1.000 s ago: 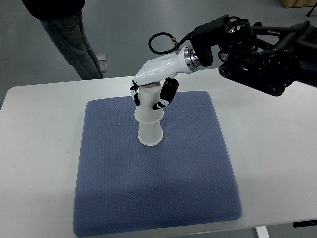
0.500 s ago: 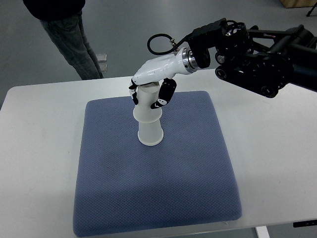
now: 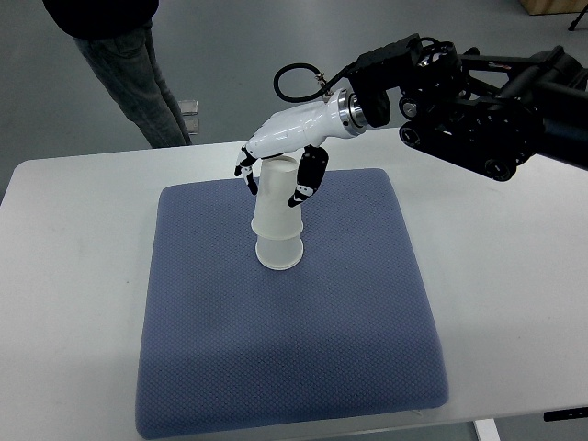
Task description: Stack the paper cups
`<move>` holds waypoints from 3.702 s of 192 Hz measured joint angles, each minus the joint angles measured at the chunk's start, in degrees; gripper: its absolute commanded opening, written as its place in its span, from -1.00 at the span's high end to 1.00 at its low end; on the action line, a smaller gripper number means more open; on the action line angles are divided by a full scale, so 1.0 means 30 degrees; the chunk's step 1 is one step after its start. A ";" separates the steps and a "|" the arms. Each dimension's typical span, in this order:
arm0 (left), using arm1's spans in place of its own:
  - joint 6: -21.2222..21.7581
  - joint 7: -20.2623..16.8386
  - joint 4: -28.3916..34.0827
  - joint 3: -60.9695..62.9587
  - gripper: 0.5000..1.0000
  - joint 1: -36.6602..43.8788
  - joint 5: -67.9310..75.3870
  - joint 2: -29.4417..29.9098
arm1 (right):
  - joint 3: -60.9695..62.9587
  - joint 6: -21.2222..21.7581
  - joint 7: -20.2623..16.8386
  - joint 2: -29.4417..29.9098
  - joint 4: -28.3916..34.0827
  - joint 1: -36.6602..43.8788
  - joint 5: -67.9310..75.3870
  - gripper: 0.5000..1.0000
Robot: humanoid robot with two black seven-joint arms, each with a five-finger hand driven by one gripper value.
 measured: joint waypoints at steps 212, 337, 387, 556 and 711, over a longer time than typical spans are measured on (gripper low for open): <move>-0.0002 0.0000 0.0001 0.0000 -1.00 -0.0001 0.0000 0.0000 | 0.5026 -0.0151 -0.0205 -0.1101 -0.1146 -0.0727 0.4531 -0.61; 0.0000 0.0000 0.0004 0.0000 -1.00 -0.0001 0.0000 0.0000 | 1.3033 -0.3703 0.0031 0.0334 -0.5063 -0.3524 2.1866 -0.61; 0.0009 0.0000 0.0000 0.0000 -1.00 0.0002 0.0000 0.0000 | 1.5657 -0.3937 -0.0237 0.1206 -0.7410 -0.4471 2.4389 -0.61; -0.0003 0.0000 0.0004 0.0000 -1.00 -0.0002 0.0000 0.0000 | 1.5028 -0.7355 -0.2987 0.2905 -0.7822 -0.8628 2.9814 -0.61; 0.0008 0.0000 0.0001 0.0000 -1.00 0.0001 0.0000 0.0000 | 1.5011 -0.7235 -0.2053 0.3785 -0.7790 -1.0230 2.9580 -0.62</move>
